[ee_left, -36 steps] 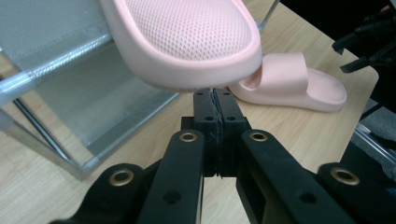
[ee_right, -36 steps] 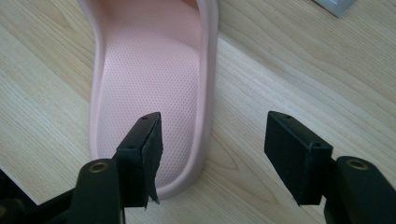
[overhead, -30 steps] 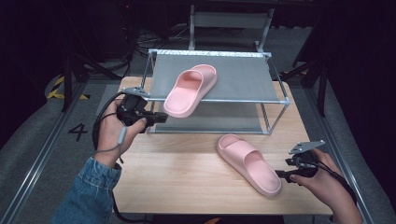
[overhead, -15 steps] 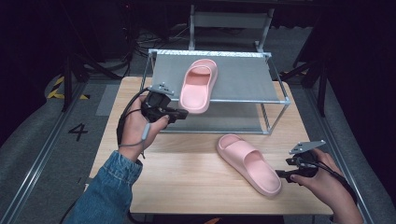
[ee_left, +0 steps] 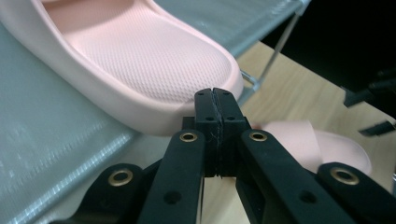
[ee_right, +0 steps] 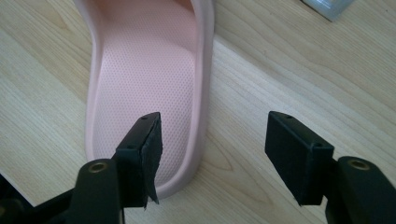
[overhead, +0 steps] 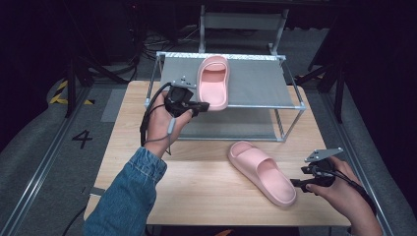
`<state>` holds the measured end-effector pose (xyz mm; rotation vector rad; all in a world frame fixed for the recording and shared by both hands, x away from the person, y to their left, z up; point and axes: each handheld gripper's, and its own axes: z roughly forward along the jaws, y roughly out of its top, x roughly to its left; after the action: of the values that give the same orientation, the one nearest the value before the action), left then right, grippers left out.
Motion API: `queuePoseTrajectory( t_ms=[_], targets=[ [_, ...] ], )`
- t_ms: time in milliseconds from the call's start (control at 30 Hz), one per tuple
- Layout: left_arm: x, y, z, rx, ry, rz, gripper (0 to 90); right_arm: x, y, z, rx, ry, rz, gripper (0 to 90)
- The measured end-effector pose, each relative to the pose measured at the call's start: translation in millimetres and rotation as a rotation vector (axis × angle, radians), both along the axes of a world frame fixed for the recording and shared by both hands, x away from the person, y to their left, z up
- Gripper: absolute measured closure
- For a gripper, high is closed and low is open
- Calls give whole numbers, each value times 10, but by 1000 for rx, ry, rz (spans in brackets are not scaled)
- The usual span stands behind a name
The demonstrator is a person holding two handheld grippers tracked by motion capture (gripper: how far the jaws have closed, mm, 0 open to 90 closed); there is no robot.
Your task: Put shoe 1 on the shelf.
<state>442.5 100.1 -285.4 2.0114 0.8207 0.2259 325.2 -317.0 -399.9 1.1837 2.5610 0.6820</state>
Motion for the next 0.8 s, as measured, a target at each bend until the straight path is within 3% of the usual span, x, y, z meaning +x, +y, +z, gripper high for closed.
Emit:
queuePoseTrajectory(
  t_ms=[367, 633, 733, 800],
  targets=[
    [340, -145, -74, 25, -3, 51, 899, -5, -31, 8, -4, -1, -1, 381],
    [406, -174, -94, 20, -20, 69, 880, -16, -46, 6, 1, -2, -7, 380],
    [397, -176, -87, 22, -27, 65, 822, -24, -45, 2, -1, 0, -11, 379],
    [363, -187, -73, 31, -61, 63, 776, -27, -41, 2, -1, 3, -11, 379]
  ],
)
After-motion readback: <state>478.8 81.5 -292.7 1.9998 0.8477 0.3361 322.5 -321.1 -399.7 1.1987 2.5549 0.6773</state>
